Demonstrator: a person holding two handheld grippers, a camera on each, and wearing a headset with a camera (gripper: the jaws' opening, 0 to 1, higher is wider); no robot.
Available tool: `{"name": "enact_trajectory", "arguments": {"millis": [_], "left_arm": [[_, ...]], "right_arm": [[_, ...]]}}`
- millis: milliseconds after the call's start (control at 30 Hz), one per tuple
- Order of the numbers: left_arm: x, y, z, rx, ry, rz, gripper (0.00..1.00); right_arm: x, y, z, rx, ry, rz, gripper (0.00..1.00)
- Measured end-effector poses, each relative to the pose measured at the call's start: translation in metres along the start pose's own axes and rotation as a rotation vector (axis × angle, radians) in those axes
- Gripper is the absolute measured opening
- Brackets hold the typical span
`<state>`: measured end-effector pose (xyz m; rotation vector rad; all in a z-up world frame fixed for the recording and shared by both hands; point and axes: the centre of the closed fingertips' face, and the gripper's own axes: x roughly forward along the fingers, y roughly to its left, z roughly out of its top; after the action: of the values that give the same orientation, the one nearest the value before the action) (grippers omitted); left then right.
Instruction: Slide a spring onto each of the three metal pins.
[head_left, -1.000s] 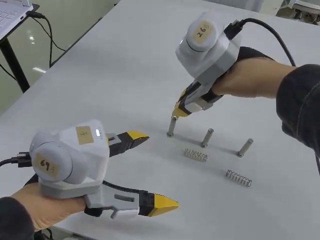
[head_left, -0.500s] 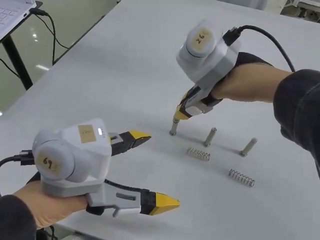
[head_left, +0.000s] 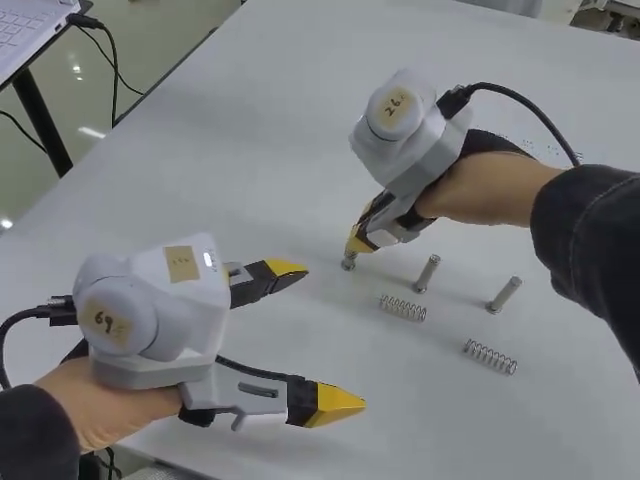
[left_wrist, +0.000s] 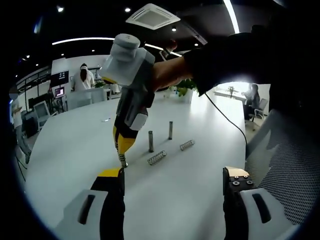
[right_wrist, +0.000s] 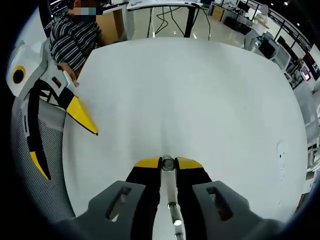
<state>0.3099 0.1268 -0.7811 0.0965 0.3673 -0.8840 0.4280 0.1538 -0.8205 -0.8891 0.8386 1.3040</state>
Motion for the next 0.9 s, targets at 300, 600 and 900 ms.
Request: {"name": "enact_trajectory", "arguments": {"millis": [300, 600, 900], "left_arm": [[0.001, 0.001, 0.000, -0.001, -0.002, 0.001, 0.79], [0.002, 0.002, 0.000, -0.002, -0.002, 0.001, 0.79], [0.002, 0.003, -0.001, -0.003, 0.000, 0.001, 0.79]], "right_arm": [[0.009, 0.001, -0.003, 0.003, 0.012, 0.009, 0.13], [0.015, 0.001, -0.006, 0.008, 0.016, 0.016, 0.13], [0.014, 0.004, -0.006, -0.009, 0.013, 0.018, 0.13]]}}
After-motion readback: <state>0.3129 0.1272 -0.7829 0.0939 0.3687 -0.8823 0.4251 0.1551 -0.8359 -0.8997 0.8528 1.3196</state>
